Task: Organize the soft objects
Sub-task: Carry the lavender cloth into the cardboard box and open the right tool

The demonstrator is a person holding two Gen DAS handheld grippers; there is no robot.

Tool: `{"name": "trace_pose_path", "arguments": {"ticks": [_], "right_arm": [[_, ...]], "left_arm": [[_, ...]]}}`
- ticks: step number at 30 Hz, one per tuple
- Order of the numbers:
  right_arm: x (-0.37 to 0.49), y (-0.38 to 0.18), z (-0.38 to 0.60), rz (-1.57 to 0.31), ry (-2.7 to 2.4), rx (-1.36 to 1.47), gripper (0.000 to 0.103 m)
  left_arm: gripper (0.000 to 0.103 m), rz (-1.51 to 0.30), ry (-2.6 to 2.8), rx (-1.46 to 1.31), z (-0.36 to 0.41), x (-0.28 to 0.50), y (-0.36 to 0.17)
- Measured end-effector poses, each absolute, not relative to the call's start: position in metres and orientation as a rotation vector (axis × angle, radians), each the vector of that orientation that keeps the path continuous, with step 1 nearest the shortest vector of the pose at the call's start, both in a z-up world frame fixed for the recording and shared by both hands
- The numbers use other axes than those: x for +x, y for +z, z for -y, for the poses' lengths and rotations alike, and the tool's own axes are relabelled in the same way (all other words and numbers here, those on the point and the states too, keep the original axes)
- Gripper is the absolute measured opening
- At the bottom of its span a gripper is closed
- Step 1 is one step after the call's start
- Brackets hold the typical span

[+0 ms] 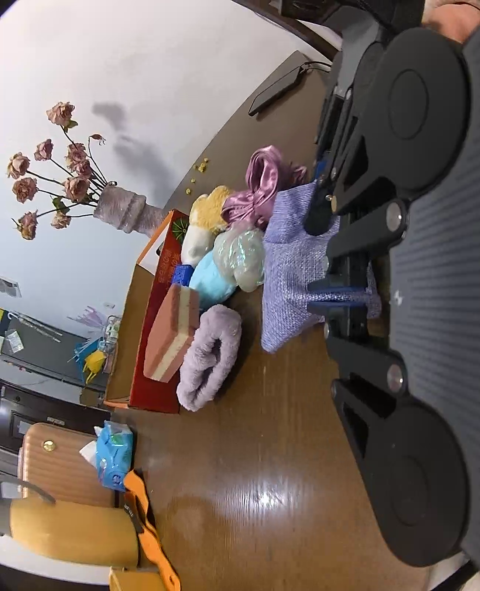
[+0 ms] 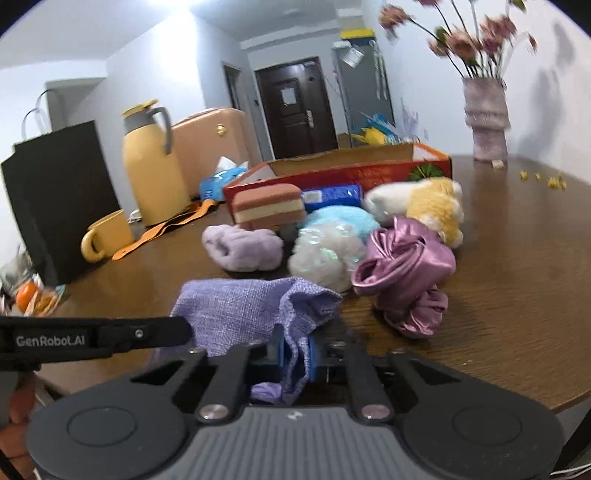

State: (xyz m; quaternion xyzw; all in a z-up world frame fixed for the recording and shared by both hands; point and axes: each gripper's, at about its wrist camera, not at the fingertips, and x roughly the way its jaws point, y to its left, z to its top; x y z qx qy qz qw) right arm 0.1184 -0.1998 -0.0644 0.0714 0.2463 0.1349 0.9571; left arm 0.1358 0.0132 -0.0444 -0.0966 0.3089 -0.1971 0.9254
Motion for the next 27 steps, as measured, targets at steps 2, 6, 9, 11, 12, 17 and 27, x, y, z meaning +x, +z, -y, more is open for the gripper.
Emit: {"name": "trace_pose_path", "arguments": {"ticks": [2, 6, 9, 11, 12, 17, 27], "right_arm": [[0.108, -0.059, 0.197, -0.479, 0.283, 0.125, 0.011], [0.097, -0.036, 0.197, -0.395, 0.304, 0.078, 0.011], [0.11, -0.009, 0.203, -0.341, 0.328, 0.087, 0.011], [0.13, 0.011, 0.206, -0.324, 0.352, 0.09, 0.012], [0.141, 0.021, 0.208, -0.314, 0.356, 0.083, 0.013], [0.231, 0.074, 0.227, -0.377, 0.419, 0.141, 0.013], [0.493, 0.089, 0.242, -0.75, 0.432, 0.371, 0.013]], "left_arm": [[0.005, -0.585, -0.411, -0.193, -0.014, 0.124, -0.034], [0.004, -0.487, -0.416, -0.182, -0.015, 0.126, -0.007], [0.004, -0.429, -0.406, -0.176, -0.013, 0.149, 0.019], [0.004, -0.379, -0.42, -0.159, -0.009, 0.169, 0.04], [0.004, -0.361, -0.425, -0.154, -0.007, 0.183, 0.052], [0.004, -0.365, -0.458, -0.16, 0.001, 0.271, 0.099], [0.004, -0.619, -0.316, -0.126, 0.008, 0.499, 0.07]]}}
